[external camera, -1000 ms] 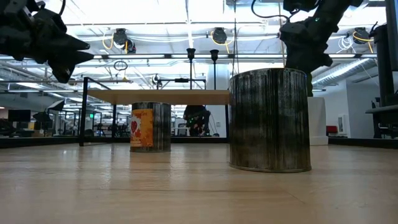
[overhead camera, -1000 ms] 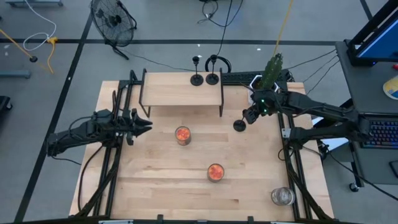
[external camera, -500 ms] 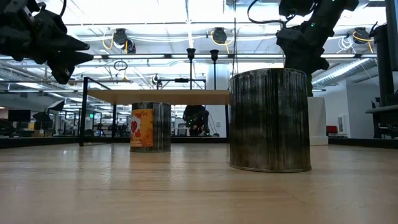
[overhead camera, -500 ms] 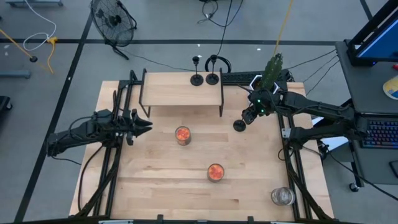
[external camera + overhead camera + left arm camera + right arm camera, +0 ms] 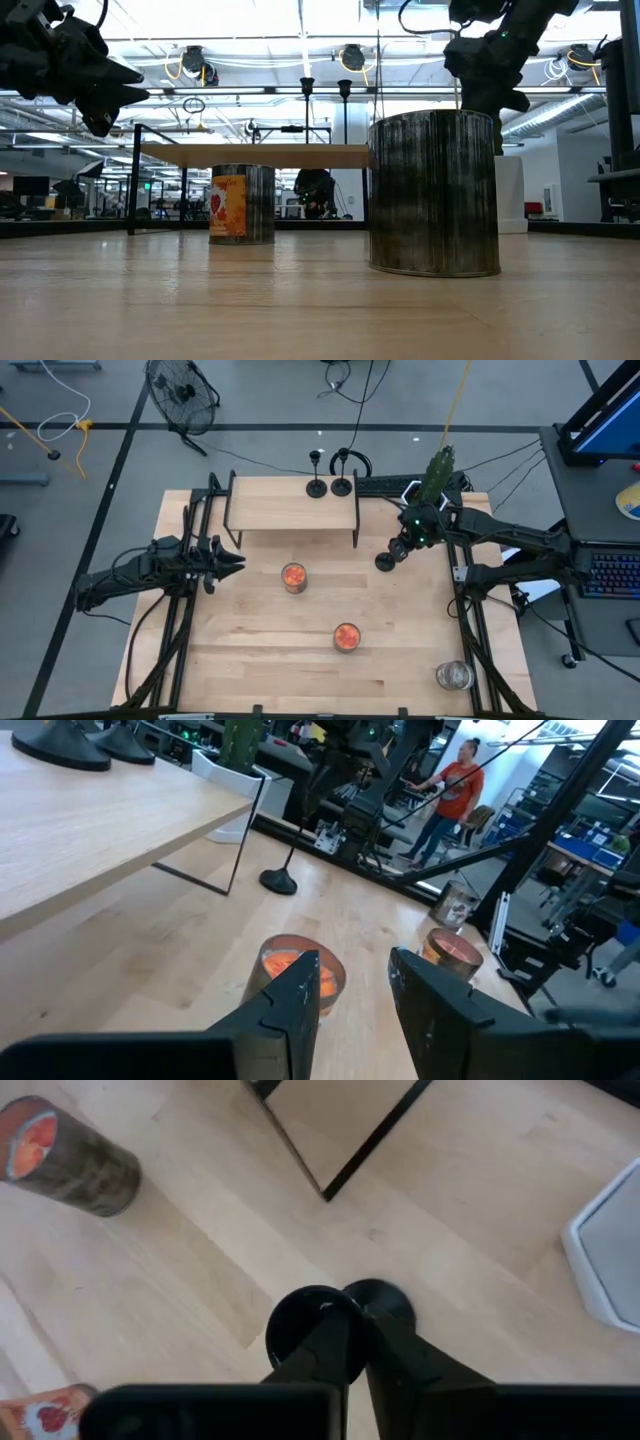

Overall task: Pick & Place candle stick holders
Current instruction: Put the candle holder on the shelf

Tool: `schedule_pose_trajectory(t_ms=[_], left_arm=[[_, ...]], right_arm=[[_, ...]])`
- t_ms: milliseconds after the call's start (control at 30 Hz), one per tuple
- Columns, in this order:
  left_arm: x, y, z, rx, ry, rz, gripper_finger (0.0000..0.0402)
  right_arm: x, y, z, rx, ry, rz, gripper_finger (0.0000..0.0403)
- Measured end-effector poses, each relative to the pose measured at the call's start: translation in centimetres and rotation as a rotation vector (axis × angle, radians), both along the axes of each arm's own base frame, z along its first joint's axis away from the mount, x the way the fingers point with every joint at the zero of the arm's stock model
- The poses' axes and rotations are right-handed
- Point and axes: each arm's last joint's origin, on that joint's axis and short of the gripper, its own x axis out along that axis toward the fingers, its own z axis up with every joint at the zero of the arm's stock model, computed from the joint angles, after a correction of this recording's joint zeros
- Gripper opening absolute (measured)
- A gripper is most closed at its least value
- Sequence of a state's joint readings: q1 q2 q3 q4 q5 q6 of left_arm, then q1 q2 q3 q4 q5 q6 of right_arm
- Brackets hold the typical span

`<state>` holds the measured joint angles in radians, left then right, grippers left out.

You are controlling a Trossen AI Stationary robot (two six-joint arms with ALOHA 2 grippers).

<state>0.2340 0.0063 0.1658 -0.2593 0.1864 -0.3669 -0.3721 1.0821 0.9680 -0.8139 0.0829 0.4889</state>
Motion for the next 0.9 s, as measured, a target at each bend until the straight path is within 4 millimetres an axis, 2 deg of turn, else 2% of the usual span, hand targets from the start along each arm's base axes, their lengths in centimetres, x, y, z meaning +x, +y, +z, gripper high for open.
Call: schedule_pose_trajectory(t_ms=[367,900], left_arm=[[0.0,0.0,0.0,0.025,0.001,-0.002,0.0129],[0.0,0.0,0.0,0.030,0.007,-0.002,0.0129]], right_arm=[[0.1,0.0,0.5,0.002,-0.011,0.007,0.0009],[-1.0,0.9,5.6,0.127,-0.012,0.076,0.0002]])
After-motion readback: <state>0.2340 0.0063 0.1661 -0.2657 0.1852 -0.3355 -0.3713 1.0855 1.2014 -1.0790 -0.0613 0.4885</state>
